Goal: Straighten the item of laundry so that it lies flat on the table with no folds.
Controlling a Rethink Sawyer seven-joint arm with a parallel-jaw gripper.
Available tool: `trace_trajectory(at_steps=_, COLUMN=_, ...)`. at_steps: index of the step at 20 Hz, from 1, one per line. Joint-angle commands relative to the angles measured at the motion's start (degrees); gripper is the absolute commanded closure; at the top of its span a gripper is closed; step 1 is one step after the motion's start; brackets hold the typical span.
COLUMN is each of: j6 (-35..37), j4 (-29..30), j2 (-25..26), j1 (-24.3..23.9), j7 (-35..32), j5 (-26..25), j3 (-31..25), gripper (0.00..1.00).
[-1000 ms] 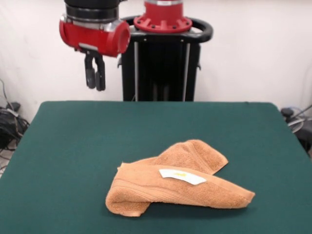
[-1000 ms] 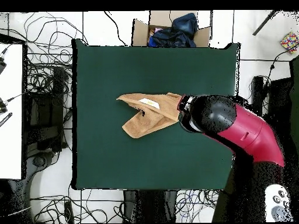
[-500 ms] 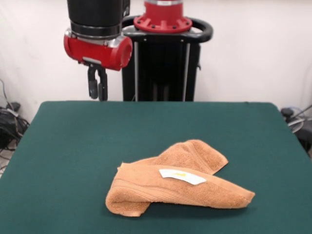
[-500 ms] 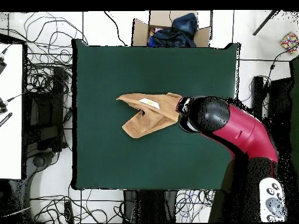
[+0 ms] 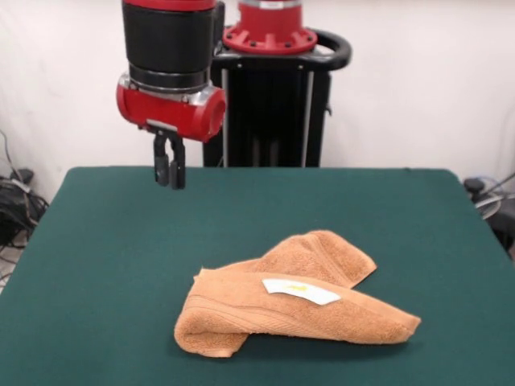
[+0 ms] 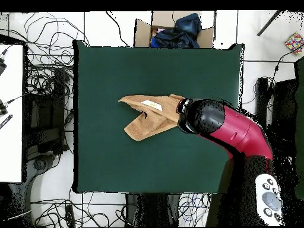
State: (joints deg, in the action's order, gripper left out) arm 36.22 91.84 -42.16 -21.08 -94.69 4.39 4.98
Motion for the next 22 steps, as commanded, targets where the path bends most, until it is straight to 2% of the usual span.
trace_trajectory(at_steps=1, j6=-5.7, j4=5.7, j2=2.4, j1=2.6, j7=-19.5, j5=10.4, j3=-6.0, gripper=1.0)
trace_trajectory(at_steps=5, j6=-10.2, j4=7.1, j2=2.7, j1=2.7, j7=-22.1, j5=17.4, j3=-7.1, gripper=1.0)
trace_trajectory(at_steps=9, j6=-10.7, j4=6.2, j2=3.0, j1=3.5, j7=-20.7, j5=19.8, j3=-6.4, gripper=1.0)
trace_trajectory(at_steps=15, j6=-22.5, j4=9.1, j2=2.5, j1=2.7, j7=-24.6, j5=26.5, j3=-10.5, gripper=1.0)
trace_trajectory(at_steps=18, j6=-28.6, j4=11.2, j2=1.9, j1=1.5, j7=-26.1, j5=27.7, j3=-13.6, gripper=1.0)
trace_trajectory(at_steps=22, j6=-30.4, j4=11.8, j2=1.6, j1=1.6, j7=-27.1, j5=29.2, j3=-14.3, gripper=1.0)
